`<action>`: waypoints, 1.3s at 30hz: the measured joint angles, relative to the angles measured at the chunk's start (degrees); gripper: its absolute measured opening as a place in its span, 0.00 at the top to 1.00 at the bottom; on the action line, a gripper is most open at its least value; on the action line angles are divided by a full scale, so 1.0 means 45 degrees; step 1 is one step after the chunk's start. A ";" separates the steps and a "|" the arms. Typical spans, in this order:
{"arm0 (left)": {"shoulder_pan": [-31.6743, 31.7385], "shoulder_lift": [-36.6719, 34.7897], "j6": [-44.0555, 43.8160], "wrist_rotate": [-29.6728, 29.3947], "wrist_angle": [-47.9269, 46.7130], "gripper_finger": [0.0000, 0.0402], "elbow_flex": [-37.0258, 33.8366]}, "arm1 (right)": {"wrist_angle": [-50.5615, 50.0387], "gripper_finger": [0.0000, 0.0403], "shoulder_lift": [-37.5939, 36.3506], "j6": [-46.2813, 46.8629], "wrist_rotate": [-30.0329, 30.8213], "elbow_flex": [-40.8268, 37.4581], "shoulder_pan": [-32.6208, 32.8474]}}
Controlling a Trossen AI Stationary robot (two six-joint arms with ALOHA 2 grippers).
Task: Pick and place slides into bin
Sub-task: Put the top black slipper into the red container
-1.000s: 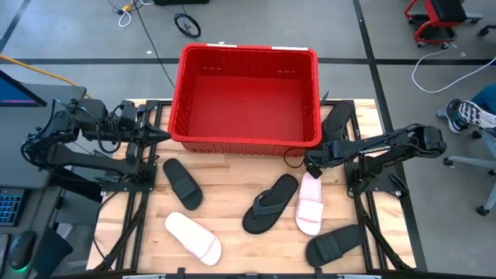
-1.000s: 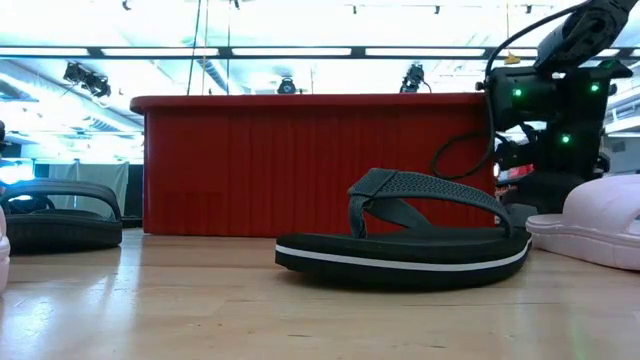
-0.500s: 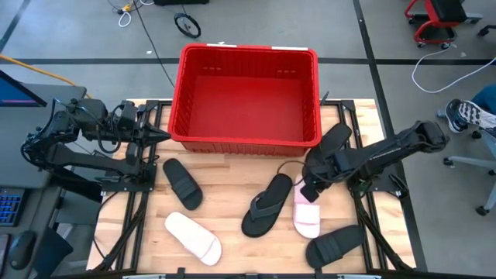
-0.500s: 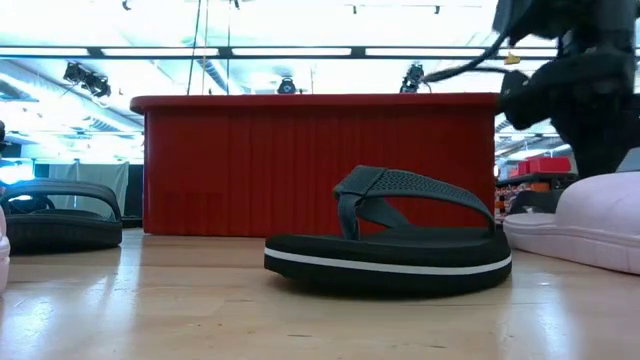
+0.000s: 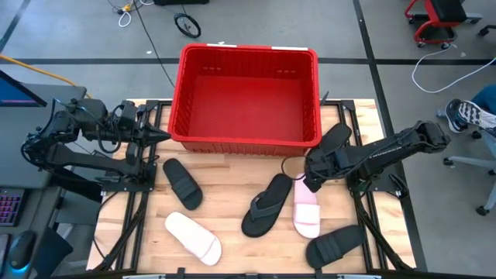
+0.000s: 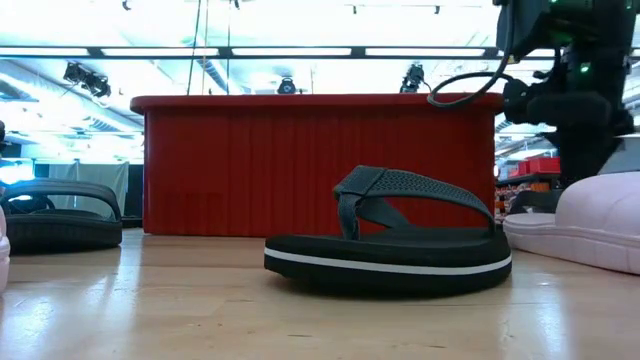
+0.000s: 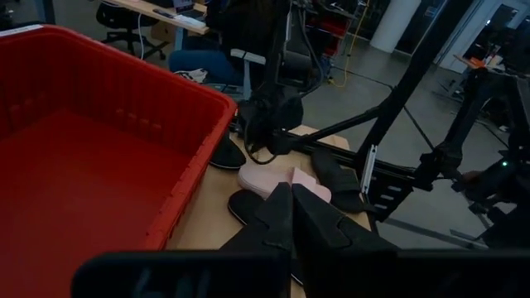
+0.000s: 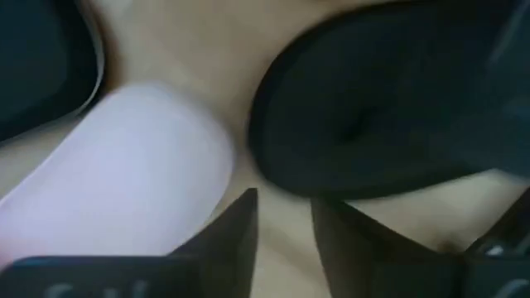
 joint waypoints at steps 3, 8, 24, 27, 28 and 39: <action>-0.0004 0.0000 -0.0349 -0.0004 -0.0005 0.95 -0.0005 | -0.0241 0.58 0.0000 -0.0680 0.0856 0.0010 -0.0367; -0.0003 0.0000 -0.0419 -0.0004 -0.0005 0.95 -0.0004 | -0.1086 0.48 0.0000 -0.1315 0.2053 0.0006 -0.0997; 0.0000 0.0000 -0.0421 -0.0004 -0.0005 0.95 -0.0004 | 0.1606 0.42 0.0038 -0.1833 0.1221 -0.2066 -0.2074; 0.0000 0.0000 -0.0421 -0.0004 -0.0005 0.94 -0.0003 | 0.2370 0.43 0.0034 -0.1635 0.0392 -0.2123 -0.1906; -0.0004 0.0000 -0.0421 -0.0004 -0.0005 0.94 -0.0003 | 0.2682 0.44 0.0034 -0.1633 0.0200 -0.2123 -0.1781; 0.0001 0.0000 -0.0844 0.0001 -0.0005 0.97 -0.0005 | 0.3683 0.49 0.0039 0.3383 -0.0300 -0.2127 -0.0214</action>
